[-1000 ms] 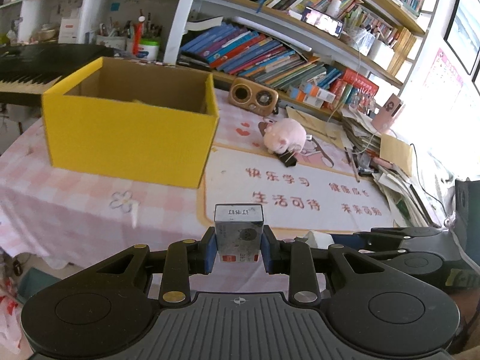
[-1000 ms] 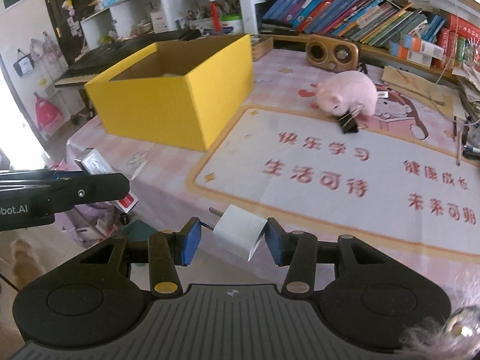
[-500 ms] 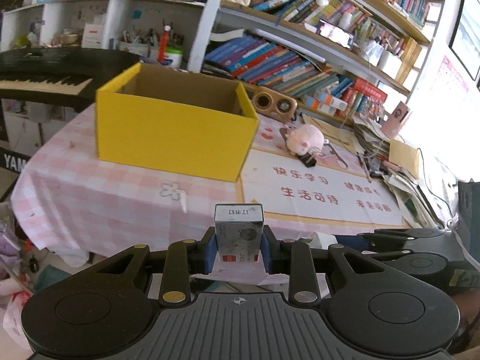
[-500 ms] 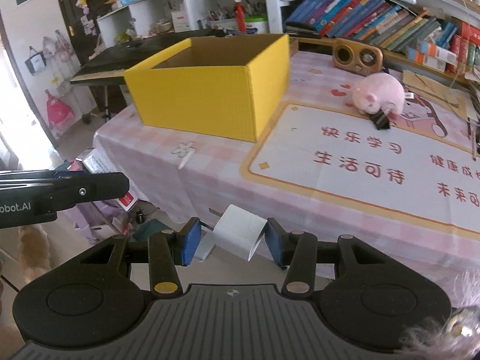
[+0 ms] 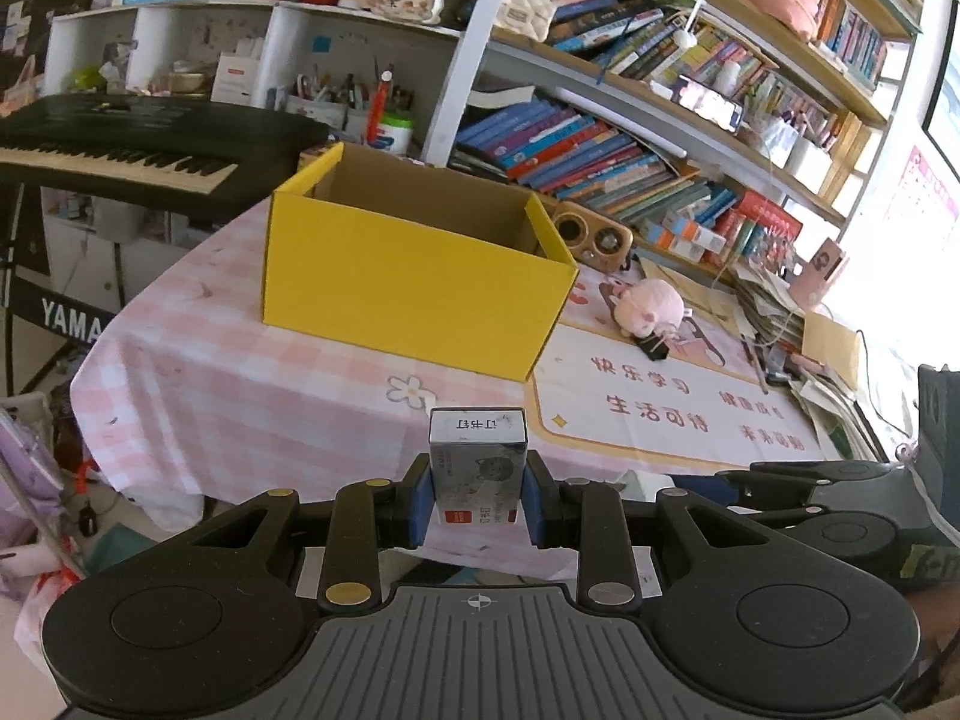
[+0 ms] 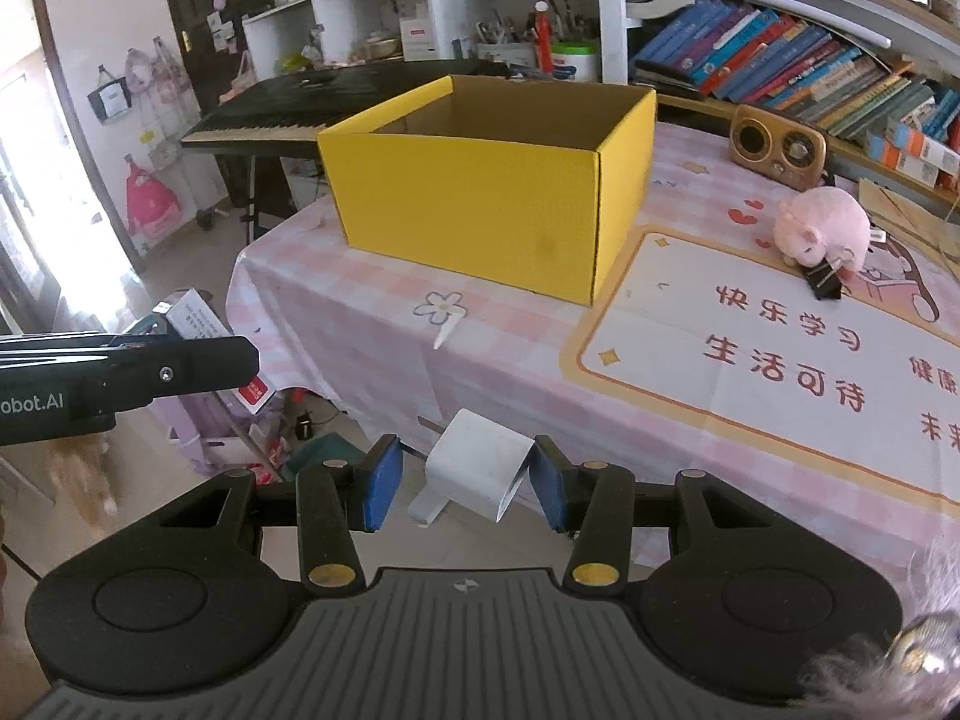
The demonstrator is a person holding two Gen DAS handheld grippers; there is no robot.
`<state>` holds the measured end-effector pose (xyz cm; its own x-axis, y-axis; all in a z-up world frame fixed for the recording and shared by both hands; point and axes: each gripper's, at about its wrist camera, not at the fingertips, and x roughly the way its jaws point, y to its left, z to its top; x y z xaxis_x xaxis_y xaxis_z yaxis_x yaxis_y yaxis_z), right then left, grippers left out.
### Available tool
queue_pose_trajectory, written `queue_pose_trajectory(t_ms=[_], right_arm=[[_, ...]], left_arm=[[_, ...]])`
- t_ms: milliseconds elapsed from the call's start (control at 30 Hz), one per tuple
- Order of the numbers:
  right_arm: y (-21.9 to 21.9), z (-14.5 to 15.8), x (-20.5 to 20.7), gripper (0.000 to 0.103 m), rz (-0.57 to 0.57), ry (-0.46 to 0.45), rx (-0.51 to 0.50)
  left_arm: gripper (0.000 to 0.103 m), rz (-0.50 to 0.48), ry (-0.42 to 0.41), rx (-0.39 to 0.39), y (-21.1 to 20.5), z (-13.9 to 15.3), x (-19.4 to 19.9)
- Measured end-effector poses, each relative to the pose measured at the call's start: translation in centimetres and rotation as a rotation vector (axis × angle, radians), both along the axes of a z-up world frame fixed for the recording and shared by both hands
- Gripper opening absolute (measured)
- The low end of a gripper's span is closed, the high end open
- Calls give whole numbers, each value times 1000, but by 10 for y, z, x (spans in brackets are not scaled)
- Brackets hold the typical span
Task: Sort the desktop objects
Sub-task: 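Lift the white box and charger plug and carry both toward the yellow box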
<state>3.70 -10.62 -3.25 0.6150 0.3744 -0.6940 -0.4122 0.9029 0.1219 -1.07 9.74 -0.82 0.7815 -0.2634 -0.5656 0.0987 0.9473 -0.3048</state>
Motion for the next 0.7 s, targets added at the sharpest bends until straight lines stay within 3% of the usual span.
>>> queue_pose_trajectory(t_ms=[700], right_arm=[[11, 11, 21, 44, 12, -26, -7]], left_arm=[[28, 9, -43, -13, 12, 11, 25]])
